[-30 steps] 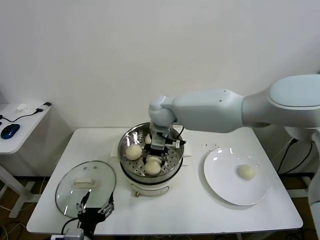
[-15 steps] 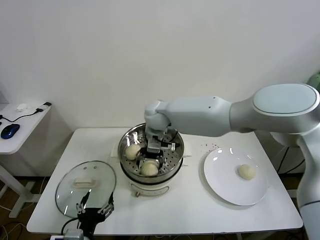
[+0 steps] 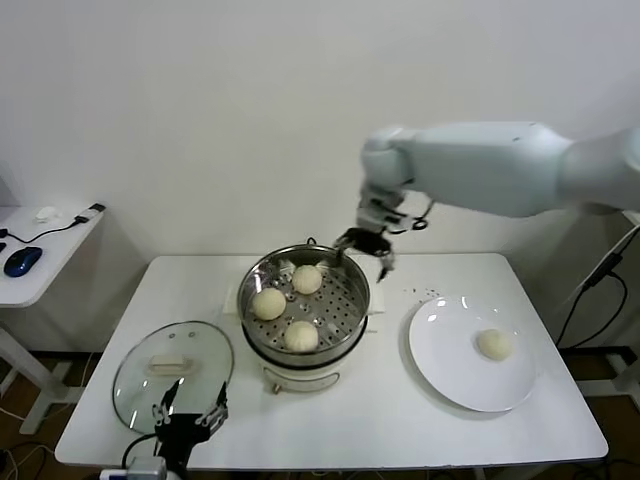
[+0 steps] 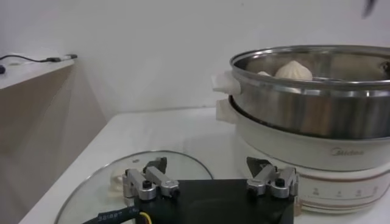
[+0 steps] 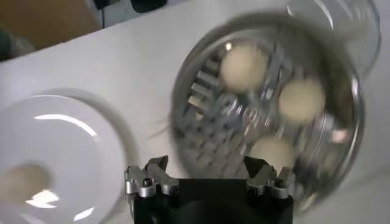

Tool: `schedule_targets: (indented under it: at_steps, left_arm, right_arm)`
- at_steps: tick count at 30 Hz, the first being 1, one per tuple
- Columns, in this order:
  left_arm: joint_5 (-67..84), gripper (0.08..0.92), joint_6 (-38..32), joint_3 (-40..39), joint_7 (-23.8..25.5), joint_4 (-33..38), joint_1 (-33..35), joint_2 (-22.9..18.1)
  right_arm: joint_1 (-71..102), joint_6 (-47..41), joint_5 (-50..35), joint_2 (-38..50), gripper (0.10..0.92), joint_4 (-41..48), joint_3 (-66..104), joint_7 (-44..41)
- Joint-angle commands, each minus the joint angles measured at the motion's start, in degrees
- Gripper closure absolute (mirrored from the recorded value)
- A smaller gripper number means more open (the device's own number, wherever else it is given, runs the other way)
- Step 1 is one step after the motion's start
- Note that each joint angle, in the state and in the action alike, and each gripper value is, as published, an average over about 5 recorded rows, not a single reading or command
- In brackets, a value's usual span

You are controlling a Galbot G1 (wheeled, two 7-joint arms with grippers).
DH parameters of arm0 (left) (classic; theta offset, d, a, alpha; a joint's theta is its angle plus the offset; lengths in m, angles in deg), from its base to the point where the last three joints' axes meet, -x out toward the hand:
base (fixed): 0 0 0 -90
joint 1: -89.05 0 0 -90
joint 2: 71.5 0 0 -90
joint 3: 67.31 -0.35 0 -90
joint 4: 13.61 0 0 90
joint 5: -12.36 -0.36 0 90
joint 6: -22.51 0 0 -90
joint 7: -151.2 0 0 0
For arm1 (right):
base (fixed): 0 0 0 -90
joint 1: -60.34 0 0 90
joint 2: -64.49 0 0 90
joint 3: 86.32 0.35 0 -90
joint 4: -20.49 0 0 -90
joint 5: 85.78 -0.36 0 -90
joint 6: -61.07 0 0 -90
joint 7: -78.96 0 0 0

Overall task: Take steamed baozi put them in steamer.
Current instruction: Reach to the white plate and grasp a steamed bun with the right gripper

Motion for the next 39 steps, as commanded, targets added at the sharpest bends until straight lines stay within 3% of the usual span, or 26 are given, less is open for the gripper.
schedule_targets:
  at_steps: [1,7,17,39]
  left_arm:
    - [0.0,0.177,0.0,0.0,0.0,-0.1,0.0,0.0]
    - [0.1,0.177,0.2,0.0,0.1,0.0,-0.2,0.1]
    - [0.0,0.177,0.6,0.7,0.2,0.1,0.2,-0.1]
    - [-0.5,0.177,0.4,0.7,0.1,-0.8,0.7,-0.5]
  right_arm:
    - [-1.5,-22.3,-3.0,27.0,0.203,-3.4,-9.0,0.6]
    - [16.2,-26.9,2.8,33.3,0.203,-0.4,3.1,3.5]
    - [37.2,-27.1,11.0,31.2,0.203,8.4,22.1,5.2]
    - [44.4,-27.7,14.0,25.0,0.203,14.6,30.5,8.3]
